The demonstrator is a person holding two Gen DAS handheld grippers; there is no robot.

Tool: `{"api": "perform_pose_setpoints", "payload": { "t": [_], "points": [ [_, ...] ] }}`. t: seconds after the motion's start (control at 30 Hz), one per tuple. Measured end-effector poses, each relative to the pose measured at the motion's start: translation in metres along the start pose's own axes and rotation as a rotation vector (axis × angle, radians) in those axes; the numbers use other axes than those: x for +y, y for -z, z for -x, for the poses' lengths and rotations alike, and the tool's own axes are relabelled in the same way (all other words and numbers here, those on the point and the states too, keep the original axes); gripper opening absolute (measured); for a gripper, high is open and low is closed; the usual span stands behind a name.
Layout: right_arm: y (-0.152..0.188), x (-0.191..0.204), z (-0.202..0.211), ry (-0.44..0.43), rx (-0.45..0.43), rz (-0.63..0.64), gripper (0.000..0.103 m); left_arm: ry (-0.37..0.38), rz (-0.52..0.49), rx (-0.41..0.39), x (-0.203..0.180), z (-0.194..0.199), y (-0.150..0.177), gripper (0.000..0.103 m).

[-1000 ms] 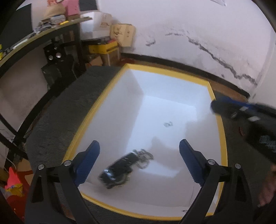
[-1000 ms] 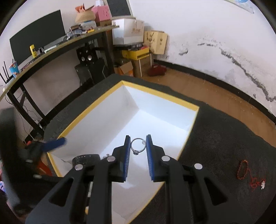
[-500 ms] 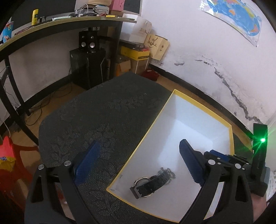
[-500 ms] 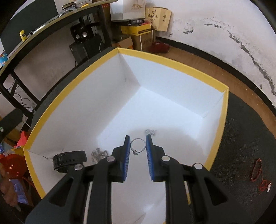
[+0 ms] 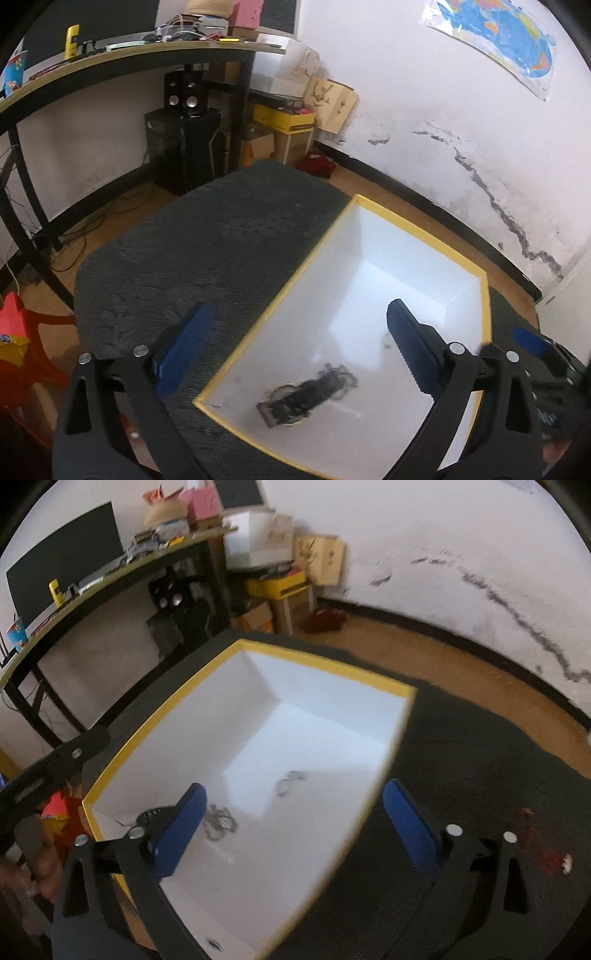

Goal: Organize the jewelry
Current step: 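Open both tools to drop the necklace and ring into the box, then lower the left tool to the red beaded bracelet and close on it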

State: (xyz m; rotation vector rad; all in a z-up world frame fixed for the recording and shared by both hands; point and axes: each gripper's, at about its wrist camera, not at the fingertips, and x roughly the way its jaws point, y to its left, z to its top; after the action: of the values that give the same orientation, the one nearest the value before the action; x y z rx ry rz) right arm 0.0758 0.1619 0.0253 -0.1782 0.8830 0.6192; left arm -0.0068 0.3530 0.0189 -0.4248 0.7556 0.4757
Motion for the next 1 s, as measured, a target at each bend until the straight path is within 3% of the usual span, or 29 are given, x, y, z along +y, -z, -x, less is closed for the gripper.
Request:
{"api": "perform_pose_setpoints", "payload": {
  "t": [0.27, 0.5, 0.67, 0.8, 1.0],
  "points": [
    [0.062, -0.070, 0.074, 0.201, -0.081, -0.050, 0.095, 0.093, -0.144, -0.012, -0.082, 0.007, 0.017, 0.096],
    [0.128, -0.188, 0.132, 0.358, -0.092, -0.274, 0.095, 0.217, -0.267, -0.042, -0.189, 0.020, 0.044, 0.096],
    [0.170, -0.248, 0.166, 0.460, -0.107, -0.339, 0.095, 0.270, -0.435, -0.011, -0.279, 0.015, 0.087, 0.096],
    [0.191, -0.278, 0.176, 0.473, -0.096, -0.370, 0.095, 0.296, -0.530, 0.027, -0.328, 0.008, 0.121, 0.096],
    [0.196, -0.298, 0.181, 0.477, -0.102, -0.380, 0.095, 0.300, -0.619, 0.034, -0.362, -0.002, 0.146, 0.096]
  ]
}}
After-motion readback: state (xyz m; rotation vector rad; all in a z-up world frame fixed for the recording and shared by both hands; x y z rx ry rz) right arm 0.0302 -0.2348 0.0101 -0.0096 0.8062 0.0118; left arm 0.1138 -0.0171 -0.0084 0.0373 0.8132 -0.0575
